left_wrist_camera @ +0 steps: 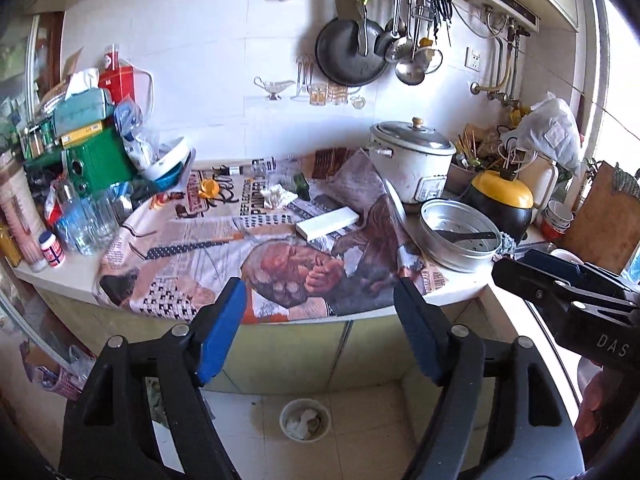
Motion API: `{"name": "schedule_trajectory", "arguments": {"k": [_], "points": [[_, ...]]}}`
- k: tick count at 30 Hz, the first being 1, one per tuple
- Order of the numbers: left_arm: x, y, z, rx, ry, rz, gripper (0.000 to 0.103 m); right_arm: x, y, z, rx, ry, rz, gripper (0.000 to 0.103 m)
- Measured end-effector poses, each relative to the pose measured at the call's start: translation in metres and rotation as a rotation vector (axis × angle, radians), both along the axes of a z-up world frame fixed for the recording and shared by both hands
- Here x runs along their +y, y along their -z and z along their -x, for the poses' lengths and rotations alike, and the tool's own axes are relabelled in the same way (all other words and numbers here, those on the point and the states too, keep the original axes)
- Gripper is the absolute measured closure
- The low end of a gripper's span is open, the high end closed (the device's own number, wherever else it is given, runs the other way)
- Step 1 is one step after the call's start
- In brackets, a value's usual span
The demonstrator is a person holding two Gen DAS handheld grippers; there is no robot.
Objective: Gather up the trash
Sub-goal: 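Raise both tools back up to the counter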
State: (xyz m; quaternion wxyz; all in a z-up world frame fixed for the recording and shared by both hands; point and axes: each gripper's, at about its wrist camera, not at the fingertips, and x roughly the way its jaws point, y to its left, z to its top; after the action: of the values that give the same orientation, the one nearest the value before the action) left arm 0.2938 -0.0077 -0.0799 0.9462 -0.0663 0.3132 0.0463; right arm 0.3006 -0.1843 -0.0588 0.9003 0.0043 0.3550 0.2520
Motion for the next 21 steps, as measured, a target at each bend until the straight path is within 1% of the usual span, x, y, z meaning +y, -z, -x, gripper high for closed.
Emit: {"name": "schedule_trajectory", "arguments": {"k": [1, 2, 4, 9, 12, 15, 21], "points": [[0.001, -0.004, -0.001, -0.009, -0.005, -0.004, 0.019, 0.0, -0.003, -0.001, -0.013, 0.001, -0.003, 0.038], [0.003, -0.008, -0.002, -0.017, -0.011, -0.001, 0.017, 0.0, -0.006, -0.003, -0.023, 0.003, -0.009, 0.036], [0.009, -0.013, -0.009, -0.028, -0.021, 0.006, 0.015, 0.0, -0.009, -0.01, -0.032, 0.002, -0.014, 0.036], [0.037, -0.009, -0.042, -0.033, -0.033, 0.027, 0.013, 0.009, -0.006, -0.039, -0.029, 0.009, -0.007, 0.036], [0.059, -0.004, -0.073, -0.032, -0.024, 0.039, 0.013, 0.019, -0.003, -0.06, -0.032, 0.032, 0.0, 0.036], [0.083, 0.001, -0.111, -0.021, 0.007, 0.041, 0.013, 0.031, 0.001, -0.086, -0.026, 0.073, 0.0, 0.036], [0.133, 0.008, -0.18, 0.018, 0.065, 0.007, 0.013, 0.064, 0.008, -0.143, 0.036, 0.153, -0.024, 0.036]]}}
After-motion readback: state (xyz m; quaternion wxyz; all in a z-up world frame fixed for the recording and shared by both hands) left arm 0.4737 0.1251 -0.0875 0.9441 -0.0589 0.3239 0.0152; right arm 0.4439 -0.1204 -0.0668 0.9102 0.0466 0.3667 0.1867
